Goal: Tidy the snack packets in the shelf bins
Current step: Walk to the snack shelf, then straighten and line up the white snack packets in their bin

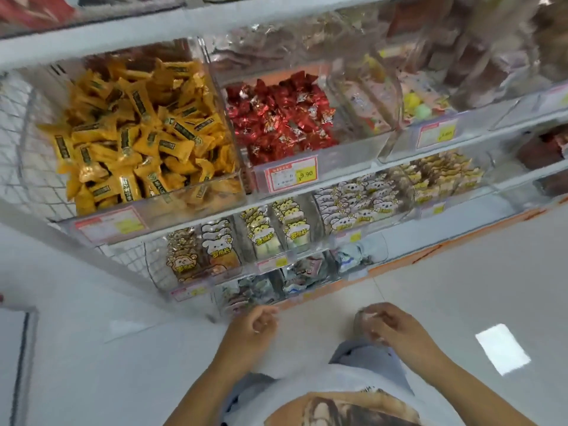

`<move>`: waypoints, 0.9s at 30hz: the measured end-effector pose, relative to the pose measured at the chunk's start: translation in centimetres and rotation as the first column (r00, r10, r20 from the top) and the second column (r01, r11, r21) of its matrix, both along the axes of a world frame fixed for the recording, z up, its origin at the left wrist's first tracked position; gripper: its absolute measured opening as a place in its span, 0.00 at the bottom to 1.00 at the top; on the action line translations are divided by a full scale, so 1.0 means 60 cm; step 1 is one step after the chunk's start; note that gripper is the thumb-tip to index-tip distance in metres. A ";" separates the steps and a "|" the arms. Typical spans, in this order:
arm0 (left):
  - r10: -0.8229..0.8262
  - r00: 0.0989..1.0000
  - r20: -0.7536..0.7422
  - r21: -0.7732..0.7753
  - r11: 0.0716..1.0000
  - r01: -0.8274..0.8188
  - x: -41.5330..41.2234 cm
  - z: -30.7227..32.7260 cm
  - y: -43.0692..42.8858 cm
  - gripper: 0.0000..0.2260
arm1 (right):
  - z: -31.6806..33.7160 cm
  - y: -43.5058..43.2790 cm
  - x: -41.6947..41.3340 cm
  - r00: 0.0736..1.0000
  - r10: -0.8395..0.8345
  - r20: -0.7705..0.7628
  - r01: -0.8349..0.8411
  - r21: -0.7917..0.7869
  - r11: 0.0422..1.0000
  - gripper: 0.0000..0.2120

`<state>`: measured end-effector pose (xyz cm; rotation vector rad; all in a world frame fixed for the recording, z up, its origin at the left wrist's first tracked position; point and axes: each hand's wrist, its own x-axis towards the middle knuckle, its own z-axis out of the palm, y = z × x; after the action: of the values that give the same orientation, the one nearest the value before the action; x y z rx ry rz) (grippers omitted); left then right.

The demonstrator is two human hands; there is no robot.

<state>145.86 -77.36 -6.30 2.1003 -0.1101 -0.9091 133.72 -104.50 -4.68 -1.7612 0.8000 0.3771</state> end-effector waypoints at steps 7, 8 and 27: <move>0.468 0.882 -0.050 -0.021 0.883 -0.469 -0.066 -0.038 -0.129 0.06 | -0.016 -0.197 0.158 0.901 0.422 -0.101 -0.432 -0.106 0.896 0.08; 0.494 0.867 -0.060 -0.015 0.868 -0.496 -0.079 -0.046 -0.136 0.06 | -0.024 -0.201 0.170 0.882 0.458 -0.113 -0.469 -0.105 0.877 0.08; 0.292 0.781 0.552 0.030 0.929 -0.368 0.106 -0.531 -0.034 0.16 | -0.519 0.033 0.318 0.574 0.787 0.225 -0.661 -0.440 0.608 0.12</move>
<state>152.21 -79.40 -38.17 2.3546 0.0363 -0.0936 152.80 -102.54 -35.84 -2.3338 -0.2580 0.4230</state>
